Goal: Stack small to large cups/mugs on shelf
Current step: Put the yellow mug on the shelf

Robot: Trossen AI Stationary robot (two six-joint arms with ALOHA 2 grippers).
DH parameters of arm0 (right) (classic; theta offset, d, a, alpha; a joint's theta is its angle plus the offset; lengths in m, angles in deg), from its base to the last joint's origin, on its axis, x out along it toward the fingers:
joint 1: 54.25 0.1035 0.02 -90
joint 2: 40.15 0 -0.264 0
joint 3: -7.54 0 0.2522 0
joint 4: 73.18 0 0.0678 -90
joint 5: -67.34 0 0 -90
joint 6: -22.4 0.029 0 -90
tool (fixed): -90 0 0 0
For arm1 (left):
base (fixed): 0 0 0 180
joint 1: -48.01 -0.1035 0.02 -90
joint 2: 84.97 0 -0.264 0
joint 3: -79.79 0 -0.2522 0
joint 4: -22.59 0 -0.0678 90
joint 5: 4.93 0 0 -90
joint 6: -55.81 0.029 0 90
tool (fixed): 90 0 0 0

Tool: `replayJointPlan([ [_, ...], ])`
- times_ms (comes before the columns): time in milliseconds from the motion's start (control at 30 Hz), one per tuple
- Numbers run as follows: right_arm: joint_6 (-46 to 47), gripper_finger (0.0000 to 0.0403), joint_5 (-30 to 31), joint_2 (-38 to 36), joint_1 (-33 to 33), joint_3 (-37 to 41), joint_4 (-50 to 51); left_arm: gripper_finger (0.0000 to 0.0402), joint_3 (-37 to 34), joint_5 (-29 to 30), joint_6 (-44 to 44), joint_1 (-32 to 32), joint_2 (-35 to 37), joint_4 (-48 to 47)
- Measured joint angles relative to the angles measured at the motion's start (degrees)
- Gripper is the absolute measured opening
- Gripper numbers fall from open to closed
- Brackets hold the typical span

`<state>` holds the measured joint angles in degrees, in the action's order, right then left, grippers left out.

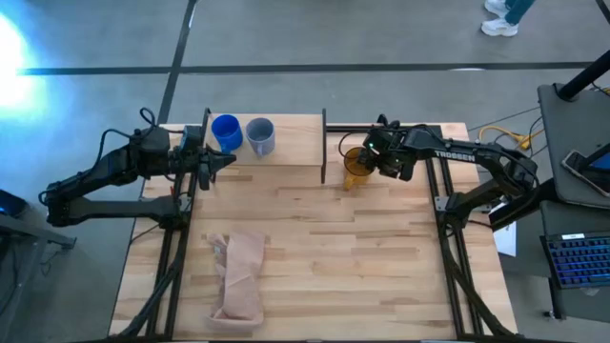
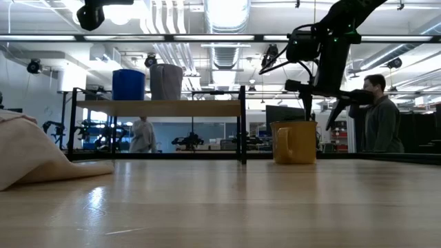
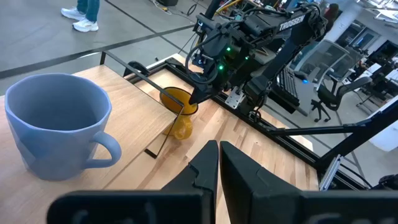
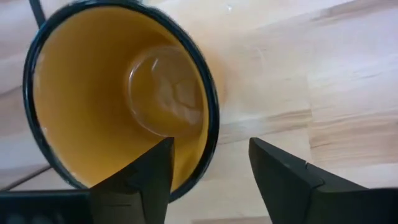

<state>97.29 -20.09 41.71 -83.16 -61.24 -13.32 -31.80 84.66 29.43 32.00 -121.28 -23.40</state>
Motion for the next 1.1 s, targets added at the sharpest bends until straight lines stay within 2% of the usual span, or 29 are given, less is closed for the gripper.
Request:
replayJointPlan([
  [367,0.1,0.0104,1.0,1.6,0.0,0.2,-1.1,0.0001,0.0,0.0,1.7,0.0,0.1,0.1],
  [667,-1.3,0.0087,0.2,4.5,0.0,0.2,-3.3,0.0001,0.0,0.0,1.6,0.0,0.9,0.0],
  [967,-4.0,0.0025,-1.6,3.1,0.2,0.2,-1.8,0.0002,0.0,0.0,1.3,0.0,1.5,-0.1],
  [1100,-7.1,0.0018,-2.0,3.0,0.2,-1.7,0.1,0.0002,0.0,0.0,1.6,0.0,1.5,0.0],
])
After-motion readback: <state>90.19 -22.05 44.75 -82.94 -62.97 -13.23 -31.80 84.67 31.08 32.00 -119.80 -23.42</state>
